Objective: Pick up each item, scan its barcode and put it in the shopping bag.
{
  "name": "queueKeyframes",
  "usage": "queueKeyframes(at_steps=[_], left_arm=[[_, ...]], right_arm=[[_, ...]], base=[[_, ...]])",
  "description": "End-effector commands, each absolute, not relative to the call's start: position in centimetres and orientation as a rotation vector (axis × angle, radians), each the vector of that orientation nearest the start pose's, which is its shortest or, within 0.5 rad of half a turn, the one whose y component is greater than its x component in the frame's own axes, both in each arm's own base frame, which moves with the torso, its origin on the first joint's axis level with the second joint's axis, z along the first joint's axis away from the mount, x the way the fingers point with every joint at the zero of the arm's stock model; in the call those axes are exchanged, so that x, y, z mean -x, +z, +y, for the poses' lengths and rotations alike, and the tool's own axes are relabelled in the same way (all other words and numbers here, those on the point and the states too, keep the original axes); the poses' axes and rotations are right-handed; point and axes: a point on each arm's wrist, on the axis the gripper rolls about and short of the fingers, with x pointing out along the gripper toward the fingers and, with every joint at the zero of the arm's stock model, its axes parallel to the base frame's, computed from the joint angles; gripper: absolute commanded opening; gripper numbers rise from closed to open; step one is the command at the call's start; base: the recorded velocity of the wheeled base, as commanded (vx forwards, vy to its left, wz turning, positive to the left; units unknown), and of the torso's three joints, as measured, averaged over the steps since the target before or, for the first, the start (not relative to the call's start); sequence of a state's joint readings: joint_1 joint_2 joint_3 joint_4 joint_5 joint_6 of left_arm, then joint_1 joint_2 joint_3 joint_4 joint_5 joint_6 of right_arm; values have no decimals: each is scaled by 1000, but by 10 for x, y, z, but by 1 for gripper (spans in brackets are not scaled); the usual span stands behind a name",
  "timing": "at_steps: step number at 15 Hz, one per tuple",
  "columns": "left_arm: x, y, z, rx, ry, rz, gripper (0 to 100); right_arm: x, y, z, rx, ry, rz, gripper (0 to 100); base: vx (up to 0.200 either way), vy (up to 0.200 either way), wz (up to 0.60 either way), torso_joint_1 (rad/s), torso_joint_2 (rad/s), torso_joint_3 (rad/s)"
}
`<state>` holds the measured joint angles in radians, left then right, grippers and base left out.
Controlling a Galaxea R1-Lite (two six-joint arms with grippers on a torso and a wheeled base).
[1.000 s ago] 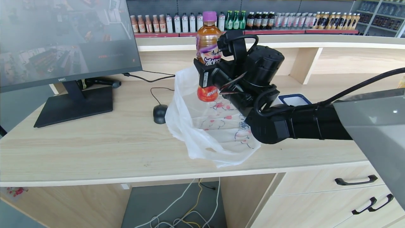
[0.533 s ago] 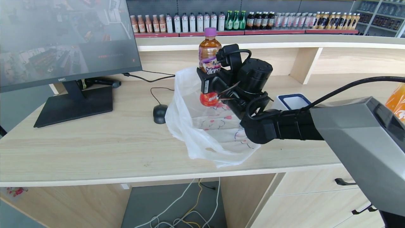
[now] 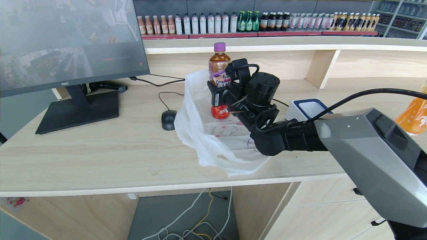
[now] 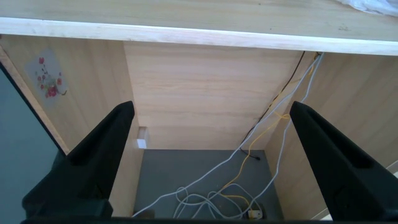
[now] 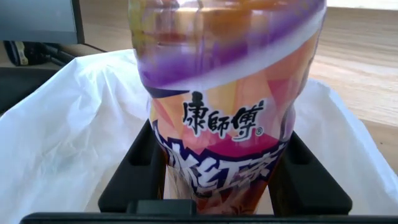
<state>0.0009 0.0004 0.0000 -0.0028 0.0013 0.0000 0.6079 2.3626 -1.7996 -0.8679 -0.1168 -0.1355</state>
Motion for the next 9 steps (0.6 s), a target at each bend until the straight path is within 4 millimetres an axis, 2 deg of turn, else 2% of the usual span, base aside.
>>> queueKeyframes(at_steps=[1, 9], left_arm=[[23, 76, 0, 0, 3, -3, 100], [23, 76, 0, 0, 2, -3, 100]], right_arm=[[-413, 206, 284, 27, 466, -307, 0], [-416, 194, 286, 25, 472, -279, 0]], base=[[0, 0, 0, 0, 0, 0], [0, 0, 0, 0, 0, 0]])
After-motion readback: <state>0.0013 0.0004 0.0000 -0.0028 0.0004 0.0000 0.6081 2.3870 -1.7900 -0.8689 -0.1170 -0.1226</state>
